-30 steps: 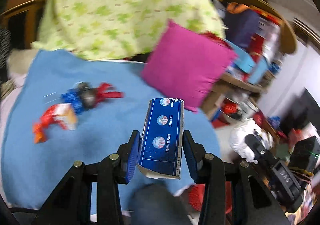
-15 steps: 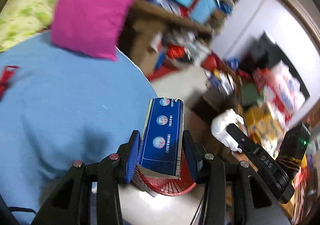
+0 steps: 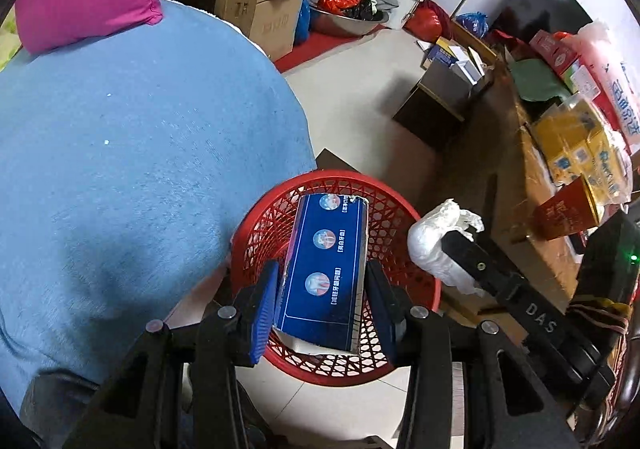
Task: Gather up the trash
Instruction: 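Carry the box and tissue to the red basket and release both, then bring both tools back over the remaining trash on the blanket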
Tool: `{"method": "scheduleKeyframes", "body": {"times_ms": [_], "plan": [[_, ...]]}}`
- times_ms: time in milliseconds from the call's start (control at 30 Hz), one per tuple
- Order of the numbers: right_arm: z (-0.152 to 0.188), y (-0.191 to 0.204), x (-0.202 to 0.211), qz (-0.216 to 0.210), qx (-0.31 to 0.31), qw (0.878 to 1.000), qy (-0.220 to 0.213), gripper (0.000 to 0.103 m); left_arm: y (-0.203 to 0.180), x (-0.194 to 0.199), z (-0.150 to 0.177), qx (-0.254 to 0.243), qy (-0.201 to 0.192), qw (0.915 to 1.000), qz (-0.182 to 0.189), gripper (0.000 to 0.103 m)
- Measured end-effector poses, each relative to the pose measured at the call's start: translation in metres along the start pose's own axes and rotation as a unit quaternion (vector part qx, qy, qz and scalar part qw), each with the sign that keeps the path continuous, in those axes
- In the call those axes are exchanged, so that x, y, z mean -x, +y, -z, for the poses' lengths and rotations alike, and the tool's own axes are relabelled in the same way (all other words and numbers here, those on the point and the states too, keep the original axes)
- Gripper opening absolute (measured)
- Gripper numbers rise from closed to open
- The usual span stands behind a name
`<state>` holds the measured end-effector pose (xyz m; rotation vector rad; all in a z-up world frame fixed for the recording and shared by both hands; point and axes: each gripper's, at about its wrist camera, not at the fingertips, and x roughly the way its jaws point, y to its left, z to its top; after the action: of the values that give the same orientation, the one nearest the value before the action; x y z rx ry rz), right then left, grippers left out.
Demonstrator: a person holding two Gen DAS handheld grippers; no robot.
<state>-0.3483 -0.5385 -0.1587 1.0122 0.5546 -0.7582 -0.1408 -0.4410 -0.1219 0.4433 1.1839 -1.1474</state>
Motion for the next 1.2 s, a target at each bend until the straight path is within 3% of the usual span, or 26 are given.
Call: {"method": "scheduleKeyframes", "body": {"times_ms": [200,267,300,333,467,633,767,900,1133,1200], "plan": [[0.000,-0.004,-0.001,0.003,-0.003,1.000,0.002,0.036,0.004,-0.011,-0.004,0.010,0.015,0.9998,0.003,0.047],[-0.001,-0.004,-0.005,0.006,-0.007,1.000,0.004,0.038,0.006,-0.012,-0.003,0.015,0.019,0.9997,0.004,0.053],[-0.002,-0.003,-0.007,0.008,-0.008,1.000,0.004,0.051,0.007,-0.012,-0.005,0.016,0.018,0.9997,0.004,0.056],[-0.002,-0.002,-0.007,0.011,-0.009,1.000,0.004,0.071,0.008,-0.012,-0.005,0.016,0.016,0.9997,0.003,0.061],[-0.004,0.008,0.004,0.010,-0.003,1.000,-0.013,0.073,0.012,0.007,-0.003,0.012,-0.004,0.9999,-0.001,0.062],[-0.007,0.050,0.032,-0.036,0.039,0.997,-0.050,0.073,0.033,0.069,0.006,0.027,-0.078,0.9964,-0.020,0.062],[-0.001,0.102,0.059,-0.094,0.096,0.988,-0.076,0.073,0.064,0.137,0.030,0.061,-0.156,0.9843,-0.055,0.067],[0.014,0.162,0.077,-0.152,0.154,0.972,-0.086,0.075,0.100,0.198,0.063,0.090,-0.212,0.9662,-0.115,0.067],[0.058,0.260,0.084,-0.235,0.246,0.938,-0.064,0.078,0.182,0.279,0.125,0.176,-0.265,0.9286,-0.191,0.068],[0.073,0.289,0.079,-0.248,0.271,0.929,-0.049,0.078,0.207,0.299,0.142,0.204,-0.281,0.9122,-0.218,0.069]]}}
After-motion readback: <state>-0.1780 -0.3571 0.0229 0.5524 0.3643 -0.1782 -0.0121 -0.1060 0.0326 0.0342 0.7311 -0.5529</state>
